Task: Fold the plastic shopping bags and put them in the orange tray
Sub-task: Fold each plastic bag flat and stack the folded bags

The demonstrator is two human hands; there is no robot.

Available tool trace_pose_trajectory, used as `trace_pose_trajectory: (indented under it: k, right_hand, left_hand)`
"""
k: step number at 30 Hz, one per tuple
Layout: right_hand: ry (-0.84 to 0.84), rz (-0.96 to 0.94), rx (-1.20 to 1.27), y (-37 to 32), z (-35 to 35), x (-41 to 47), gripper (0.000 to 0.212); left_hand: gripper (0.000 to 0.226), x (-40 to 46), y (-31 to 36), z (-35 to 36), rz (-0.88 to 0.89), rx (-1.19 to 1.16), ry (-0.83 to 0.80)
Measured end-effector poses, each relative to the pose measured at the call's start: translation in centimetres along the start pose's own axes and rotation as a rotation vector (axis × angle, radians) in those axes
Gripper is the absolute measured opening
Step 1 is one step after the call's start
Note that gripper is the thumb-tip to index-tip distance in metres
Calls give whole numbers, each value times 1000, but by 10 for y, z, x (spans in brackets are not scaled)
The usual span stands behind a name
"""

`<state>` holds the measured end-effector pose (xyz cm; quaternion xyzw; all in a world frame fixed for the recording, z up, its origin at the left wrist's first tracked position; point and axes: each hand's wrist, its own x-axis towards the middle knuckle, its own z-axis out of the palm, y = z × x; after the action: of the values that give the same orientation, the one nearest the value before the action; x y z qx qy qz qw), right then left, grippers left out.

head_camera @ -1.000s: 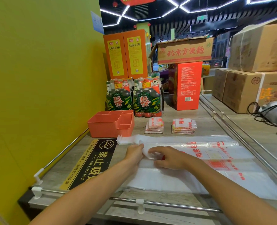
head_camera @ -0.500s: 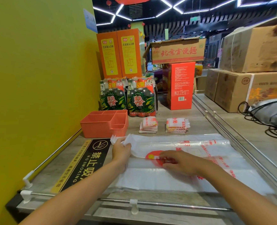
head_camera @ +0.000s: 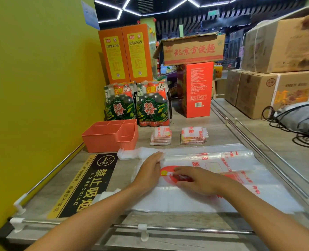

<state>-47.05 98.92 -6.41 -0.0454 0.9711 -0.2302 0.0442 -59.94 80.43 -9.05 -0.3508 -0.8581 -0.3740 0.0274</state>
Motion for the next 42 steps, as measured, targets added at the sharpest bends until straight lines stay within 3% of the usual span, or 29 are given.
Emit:
trace_pose_trajectory:
  k: [3, 7, 13, 18, 21, 24, 27, 31, 36, 39, 42]
  right_hand:
    - [-10, -13, -14, -4, -1, -2, 47]
    - [-19, -18, -14, -3, 0, -2, 47]
    - [-27, -31, -6, 1, 1, 0, 52]
    - [-15, 1, 25, 3, 3, 0, 57]
    - [51, 4, 23, 3, 7, 2, 73]
    - [19, -18, -39, 2, 14, 5, 75]
    - [-20, -19, -120, 0, 19, 7, 73]
    - [-30, 8, -99, 1, 19, 7, 77]
    - [-34, 15, -79, 1, 19, 6, 81]
    - [-47, 29, -65, 0, 17, 4, 78]
    - [-60, 45, -49, -3, 14, 1, 77]
  left_hand:
    - [47, 2, -1, 3, -21, 70, -20]
    - [50, 3, -9, 10, 97, 226, -206]
    - [54, 4, -20, 9, 215, 333, -311]
    - [63, 2, -18, 4, 208, 477, -456]
    - [65, 1, -15, 1, 206, 495, -504]
    - [67, 1, -12, -2, 198, 492, -530]
    - [70, -2, -11, -3, 146, 491, -532]
    - [79, -7, -7, -7, -113, 448, -400]
    - [80, -13, 3, -14, -175, 184, -241]
    - [72, -4, 6, -13, -221, -296, -47]
    - [62, 0, 8, -9, -345, -761, 7]
